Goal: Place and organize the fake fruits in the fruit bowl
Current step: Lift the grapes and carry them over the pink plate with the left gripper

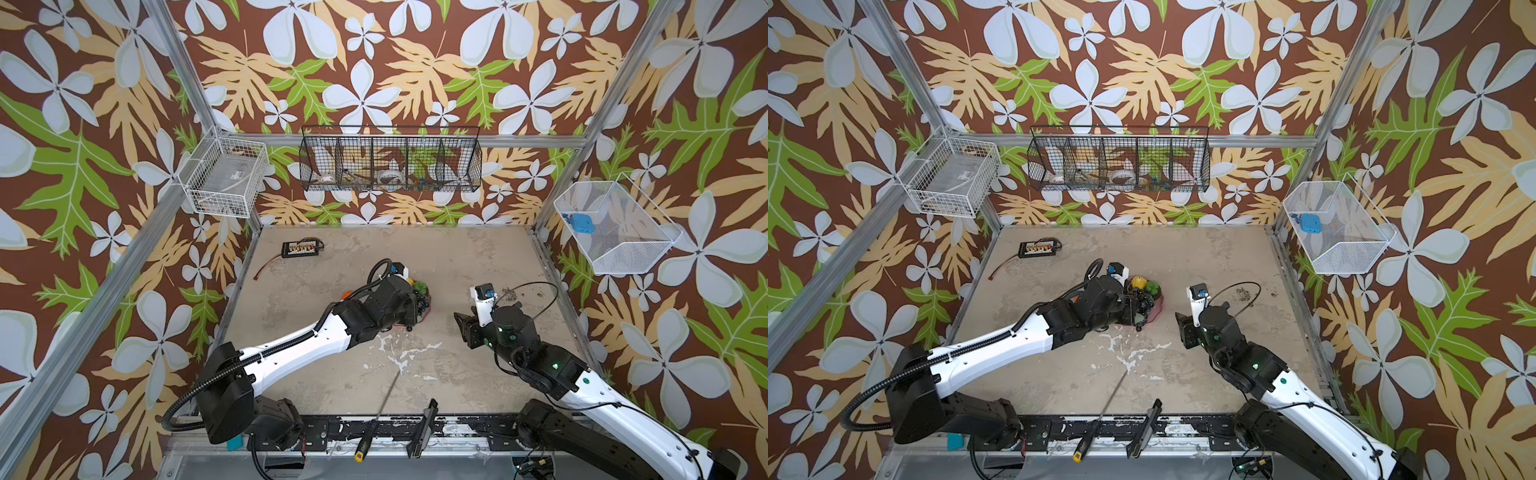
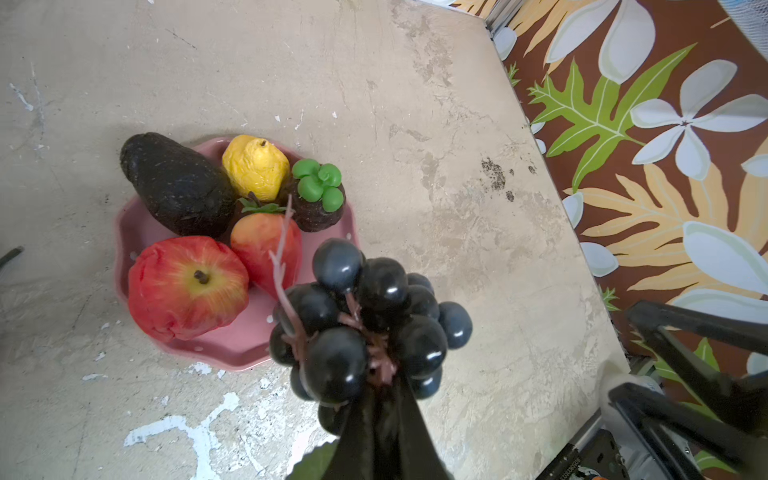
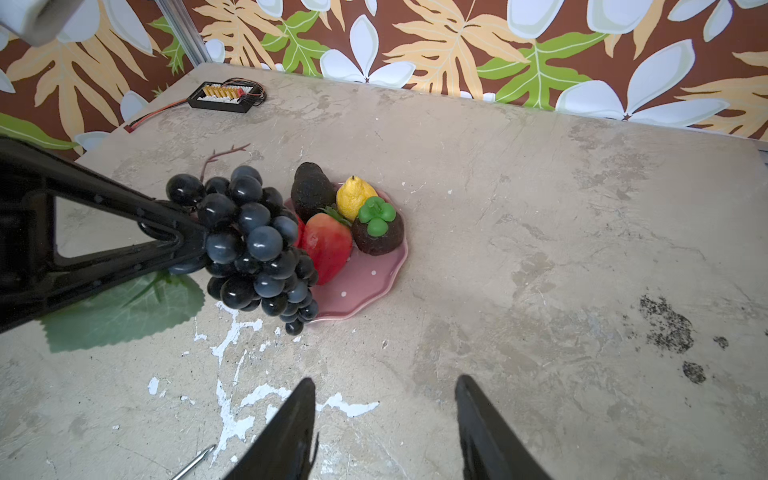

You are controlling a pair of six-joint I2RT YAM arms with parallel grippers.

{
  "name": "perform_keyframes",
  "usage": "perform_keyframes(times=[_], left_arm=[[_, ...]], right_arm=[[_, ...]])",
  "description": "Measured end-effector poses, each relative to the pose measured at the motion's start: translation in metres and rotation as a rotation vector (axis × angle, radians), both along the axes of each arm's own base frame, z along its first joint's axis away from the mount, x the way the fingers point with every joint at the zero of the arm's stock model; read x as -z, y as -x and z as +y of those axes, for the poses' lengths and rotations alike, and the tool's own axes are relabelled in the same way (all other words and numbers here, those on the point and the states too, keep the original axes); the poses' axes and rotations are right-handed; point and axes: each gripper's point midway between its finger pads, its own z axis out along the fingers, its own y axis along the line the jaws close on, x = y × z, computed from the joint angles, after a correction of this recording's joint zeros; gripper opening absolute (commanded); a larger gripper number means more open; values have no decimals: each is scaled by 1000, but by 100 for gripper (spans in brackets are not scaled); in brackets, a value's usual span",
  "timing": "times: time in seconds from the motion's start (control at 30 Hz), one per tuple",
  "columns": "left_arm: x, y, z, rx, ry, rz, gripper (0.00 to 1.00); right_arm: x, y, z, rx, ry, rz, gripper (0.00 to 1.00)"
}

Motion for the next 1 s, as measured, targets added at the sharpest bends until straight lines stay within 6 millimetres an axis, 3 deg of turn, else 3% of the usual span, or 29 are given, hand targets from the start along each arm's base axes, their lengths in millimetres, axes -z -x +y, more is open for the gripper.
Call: perform_keyframes(times=[0.23, 0.53, 1.0], left_arm=[[3, -5, 11, -29, -55, -34, 0], [-11, -16, 15, -47, -103, -114, 0], [41, -11, 5, 19, -180, -17, 0]], right_arm=[[0, 0, 0, 0, 0, 0, 54], [1, 0, 0, 0, 2, 3, 54], [1, 1, 0, 0, 3, 4, 54]])
